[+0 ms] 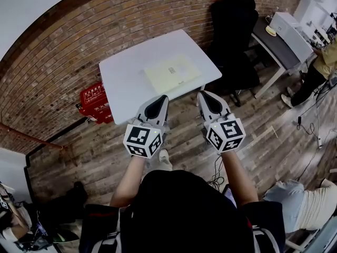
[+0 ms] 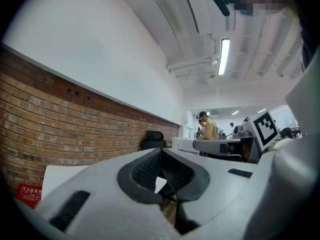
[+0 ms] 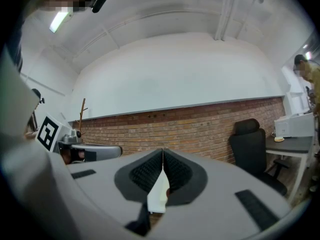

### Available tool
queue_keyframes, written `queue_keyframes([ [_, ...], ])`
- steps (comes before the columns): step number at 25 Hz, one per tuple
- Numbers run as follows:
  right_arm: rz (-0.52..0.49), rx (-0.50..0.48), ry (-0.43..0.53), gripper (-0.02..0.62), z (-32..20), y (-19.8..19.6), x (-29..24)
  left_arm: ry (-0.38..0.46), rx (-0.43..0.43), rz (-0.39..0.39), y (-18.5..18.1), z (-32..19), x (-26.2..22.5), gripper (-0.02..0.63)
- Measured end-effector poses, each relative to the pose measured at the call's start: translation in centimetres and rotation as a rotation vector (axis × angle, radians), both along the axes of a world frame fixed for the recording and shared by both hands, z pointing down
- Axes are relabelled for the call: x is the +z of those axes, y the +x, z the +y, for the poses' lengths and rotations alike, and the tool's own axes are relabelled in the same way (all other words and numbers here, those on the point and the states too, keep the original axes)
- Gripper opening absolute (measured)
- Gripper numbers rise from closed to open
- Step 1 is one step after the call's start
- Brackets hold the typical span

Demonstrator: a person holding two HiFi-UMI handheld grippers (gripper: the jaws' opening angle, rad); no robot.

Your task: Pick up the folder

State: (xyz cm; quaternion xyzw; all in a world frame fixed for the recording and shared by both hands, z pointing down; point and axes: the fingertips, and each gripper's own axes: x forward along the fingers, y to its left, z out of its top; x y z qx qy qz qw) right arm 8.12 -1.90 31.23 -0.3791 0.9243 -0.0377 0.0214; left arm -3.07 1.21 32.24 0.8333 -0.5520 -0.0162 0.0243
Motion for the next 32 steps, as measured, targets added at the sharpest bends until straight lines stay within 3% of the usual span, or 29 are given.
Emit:
queue_keyframes([
  [14, 0.017, 0.010, -0.019, 0.029, -7.0, -4.9, 0.3, -0.021, 0.006, 0.028, -5.0, -7.0, 0.4, 0.020],
  [32, 0.043, 0.084, -0.053, 0.029, -13.9, -10.4, 0.6, -0.079, 0.077, 0.042, -10.9, -14.6, 1.6, 0.020],
])
